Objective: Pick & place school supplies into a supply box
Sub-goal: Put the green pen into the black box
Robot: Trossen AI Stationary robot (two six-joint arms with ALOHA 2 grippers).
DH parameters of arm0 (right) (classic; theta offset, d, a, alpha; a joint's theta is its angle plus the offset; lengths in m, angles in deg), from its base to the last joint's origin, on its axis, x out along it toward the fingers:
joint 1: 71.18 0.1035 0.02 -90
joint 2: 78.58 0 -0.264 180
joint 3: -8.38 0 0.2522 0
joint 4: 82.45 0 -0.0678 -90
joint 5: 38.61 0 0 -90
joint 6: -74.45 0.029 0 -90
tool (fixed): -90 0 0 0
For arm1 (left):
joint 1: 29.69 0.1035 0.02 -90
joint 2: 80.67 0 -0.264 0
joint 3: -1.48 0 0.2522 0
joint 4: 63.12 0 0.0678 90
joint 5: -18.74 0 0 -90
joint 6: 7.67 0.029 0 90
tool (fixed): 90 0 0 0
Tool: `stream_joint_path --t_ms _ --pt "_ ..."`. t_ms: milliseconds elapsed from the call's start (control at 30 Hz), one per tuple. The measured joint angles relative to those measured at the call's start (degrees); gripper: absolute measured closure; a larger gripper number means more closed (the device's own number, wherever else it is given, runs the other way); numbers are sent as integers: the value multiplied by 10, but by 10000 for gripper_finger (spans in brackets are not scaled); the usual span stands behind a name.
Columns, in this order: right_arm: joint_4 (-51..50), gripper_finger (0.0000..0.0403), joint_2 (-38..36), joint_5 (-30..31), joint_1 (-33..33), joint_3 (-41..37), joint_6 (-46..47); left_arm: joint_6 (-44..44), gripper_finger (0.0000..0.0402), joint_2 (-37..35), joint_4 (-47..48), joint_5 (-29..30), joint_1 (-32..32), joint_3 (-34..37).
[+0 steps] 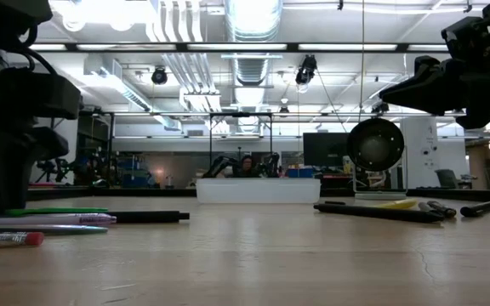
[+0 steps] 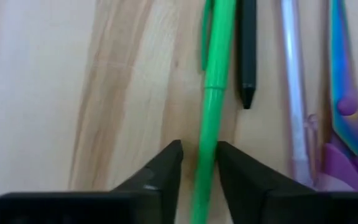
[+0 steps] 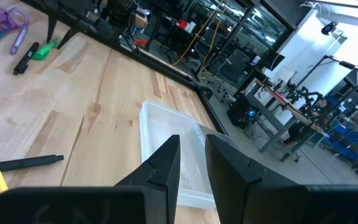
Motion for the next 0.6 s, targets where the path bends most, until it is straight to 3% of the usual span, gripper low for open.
stream_joint_path --t_ms 133,433,600 --pt "0 335 0 0 0 0 0 12 386 0 2 4 0 1" --pt "0 335 0 0 0 0 0 31 392 1 13 20 0 -25" --pt "0 335 0 0 0 0 0 80 394 3 40 90 2 -73"
